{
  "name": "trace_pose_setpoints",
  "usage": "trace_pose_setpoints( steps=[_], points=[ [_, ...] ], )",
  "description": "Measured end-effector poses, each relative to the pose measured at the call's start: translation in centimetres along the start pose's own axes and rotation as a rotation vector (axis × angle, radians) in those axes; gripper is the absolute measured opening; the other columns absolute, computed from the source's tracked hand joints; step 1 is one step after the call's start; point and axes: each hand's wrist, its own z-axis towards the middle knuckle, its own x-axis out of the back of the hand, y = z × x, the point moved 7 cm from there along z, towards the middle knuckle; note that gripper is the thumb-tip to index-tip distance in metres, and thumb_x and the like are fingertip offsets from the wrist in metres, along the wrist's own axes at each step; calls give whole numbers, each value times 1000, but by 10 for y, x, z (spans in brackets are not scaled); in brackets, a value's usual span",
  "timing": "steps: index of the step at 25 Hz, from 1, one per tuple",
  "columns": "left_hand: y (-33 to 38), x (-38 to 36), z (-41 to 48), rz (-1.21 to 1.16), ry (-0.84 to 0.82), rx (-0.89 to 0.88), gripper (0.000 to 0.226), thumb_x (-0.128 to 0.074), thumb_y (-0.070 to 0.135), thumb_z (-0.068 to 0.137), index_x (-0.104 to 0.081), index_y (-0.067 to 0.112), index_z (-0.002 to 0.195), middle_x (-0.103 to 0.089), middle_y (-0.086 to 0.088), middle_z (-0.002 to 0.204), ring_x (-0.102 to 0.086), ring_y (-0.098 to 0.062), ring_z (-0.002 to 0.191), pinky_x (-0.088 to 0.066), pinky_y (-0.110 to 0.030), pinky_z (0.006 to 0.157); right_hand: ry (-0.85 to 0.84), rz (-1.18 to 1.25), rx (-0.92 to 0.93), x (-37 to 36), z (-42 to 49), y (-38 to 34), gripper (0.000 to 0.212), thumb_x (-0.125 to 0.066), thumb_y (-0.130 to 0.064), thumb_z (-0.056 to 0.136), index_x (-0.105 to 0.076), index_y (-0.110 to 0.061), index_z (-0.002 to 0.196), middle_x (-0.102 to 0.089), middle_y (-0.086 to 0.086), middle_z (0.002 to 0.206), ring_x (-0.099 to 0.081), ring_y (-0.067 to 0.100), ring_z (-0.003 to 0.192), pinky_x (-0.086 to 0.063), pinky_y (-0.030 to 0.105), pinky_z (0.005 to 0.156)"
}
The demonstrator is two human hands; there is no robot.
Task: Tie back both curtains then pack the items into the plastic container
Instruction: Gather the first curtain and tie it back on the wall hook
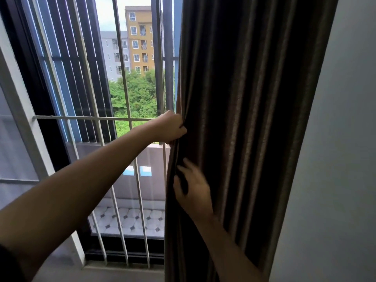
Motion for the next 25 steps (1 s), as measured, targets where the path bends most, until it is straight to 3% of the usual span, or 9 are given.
trace_pose_setpoints(
  steps=[2,4,7,10,14,16,18,21,25],
  points=[
    [-4,-6,-2,-28,-89,20,39,-37,16,98,-52,4,64,-58,-11,62,-57,-24,59,-48,-31,58,378,-41,-84,44,10,12,33,-63,-22,83,-57,-10,113,-45,12,130,-46,26,120,-38,35,103],
    [-4,-7,-2,-24,-98,23,39,-36,18,98,-43,9,61,-48,-9,62,-44,-17,53,-36,-26,50,491,-93,-200,69,24,25,44,-67,-21,81,-50,-5,119,-36,18,136,-40,33,125,-35,43,107],
    [0,-4,-2,-73,25,60,41,-46,18,93,-32,7,56,-32,-5,57,-28,-15,48,-24,-26,46,446,-132,-375,88,36,49,63,-67,-26,83,-37,-4,134,-36,17,140,-42,32,125,-36,51,103],
    [12,-11,0,-129,83,27,37,-49,16,90,-35,5,58,-35,-8,57,-32,-20,51,-27,-29,49,355,-185,-544,100,38,69,64,-65,-30,85,-36,-9,138,-50,11,127,-47,28,115,-38,48,97],
    [38,-19,10,-190,-74,-1,31,-34,17,97,-42,3,71,-48,-11,71,-44,-25,67,-33,-29,62,199,-72,-355,90,38,58,29,-62,-11,86,-53,-7,113,-56,15,117,-57,29,104,-45,30,88],
    [48,-19,15,-223,-120,10,36,-30,18,98,-40,9,64,-47,-8,68,-45,-21,61,-35,-29,55,120,5,-323,80,29,49,35,-59,-10,88,-52,-10,122,-65,12,113,-63,27,99,-47,26,85],
    [53,-24,20,-280,-153,28,37,-28,19,98,-47,5,70,-49,-10,72,-48,-20,59,-40,-25,53,85,-64,-249,72,21,44,43,-58,-10,90,-51,-15,132,-67,7,114,-66,22,98,-45,25,96],
    [58,-33,25,-381,-204,47,39,-27,23,97,-55,-4,93,-53,-18,86,-51,-26,74,-49,-32,68,19,-183,-200,59,12,49,45,-55,-11,91,-49,-19,135,-68,3,113,-68,19,95,-49,32,97],
    [63,-35,21,-459,-223,41,43,-29,25,95,-57,-7,105,-58,-21,95,-54,-25,81,-52,-43,84,-25,-183,-196,53,11,52,48,-52,-6,91,-46,-19,137,-69,6,110,-68,23,92,-49,29,93]
  ],
)
